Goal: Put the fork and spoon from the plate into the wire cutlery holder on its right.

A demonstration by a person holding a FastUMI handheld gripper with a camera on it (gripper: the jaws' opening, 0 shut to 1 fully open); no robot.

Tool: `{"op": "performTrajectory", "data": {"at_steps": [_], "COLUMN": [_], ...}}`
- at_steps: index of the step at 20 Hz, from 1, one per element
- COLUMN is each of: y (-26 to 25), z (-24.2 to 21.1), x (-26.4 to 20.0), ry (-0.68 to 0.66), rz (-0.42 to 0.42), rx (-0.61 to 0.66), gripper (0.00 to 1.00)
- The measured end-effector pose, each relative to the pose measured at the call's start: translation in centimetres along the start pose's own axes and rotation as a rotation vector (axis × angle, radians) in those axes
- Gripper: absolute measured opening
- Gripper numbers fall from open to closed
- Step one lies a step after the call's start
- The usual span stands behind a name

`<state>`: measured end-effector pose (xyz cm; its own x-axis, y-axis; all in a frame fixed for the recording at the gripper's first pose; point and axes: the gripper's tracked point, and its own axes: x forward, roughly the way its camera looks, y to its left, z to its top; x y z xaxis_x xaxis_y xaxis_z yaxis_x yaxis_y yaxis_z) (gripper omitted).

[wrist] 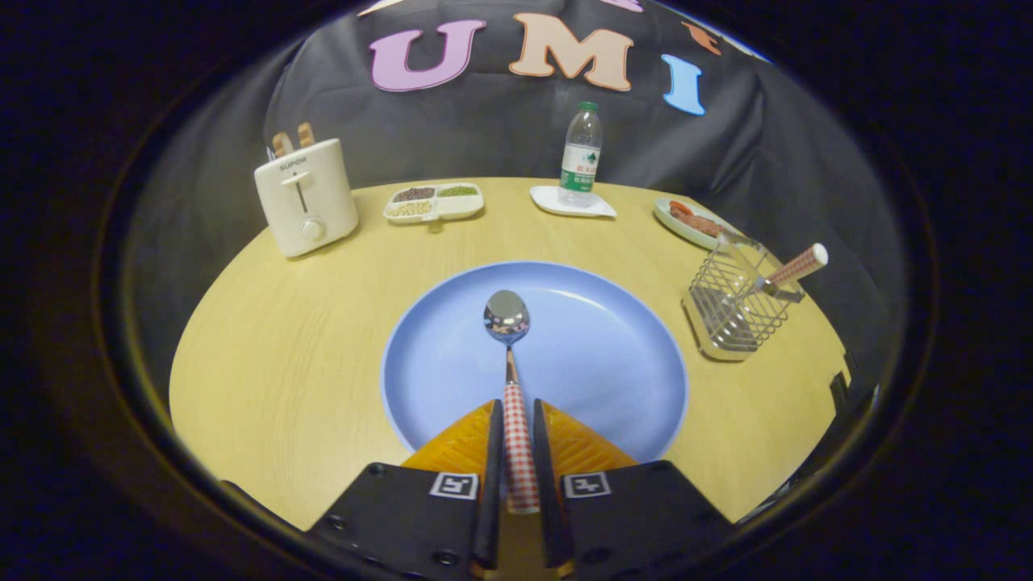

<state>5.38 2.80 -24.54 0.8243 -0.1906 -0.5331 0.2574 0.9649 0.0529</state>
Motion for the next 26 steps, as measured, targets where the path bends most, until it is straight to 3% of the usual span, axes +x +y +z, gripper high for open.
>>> {"op": "performTrajectory", "data": {"at_steps": [1, 10, 11, 26], "y": [0.2, 0.5, 0.6, -2.9], "z": [0.2, 2.7, 2.9, 11.7], "x": [-0.5, -1.7, -1.7, -6.5], "ry": [-0.003, -0.027, -0.02, -0.059], "rz": [0.014, -0.025, -0.024, -0.12], "rx": [0.019, 0.027, 0.022, -0.021], "gripper": [0.2, 0.17, 0.12, 0.12]}}
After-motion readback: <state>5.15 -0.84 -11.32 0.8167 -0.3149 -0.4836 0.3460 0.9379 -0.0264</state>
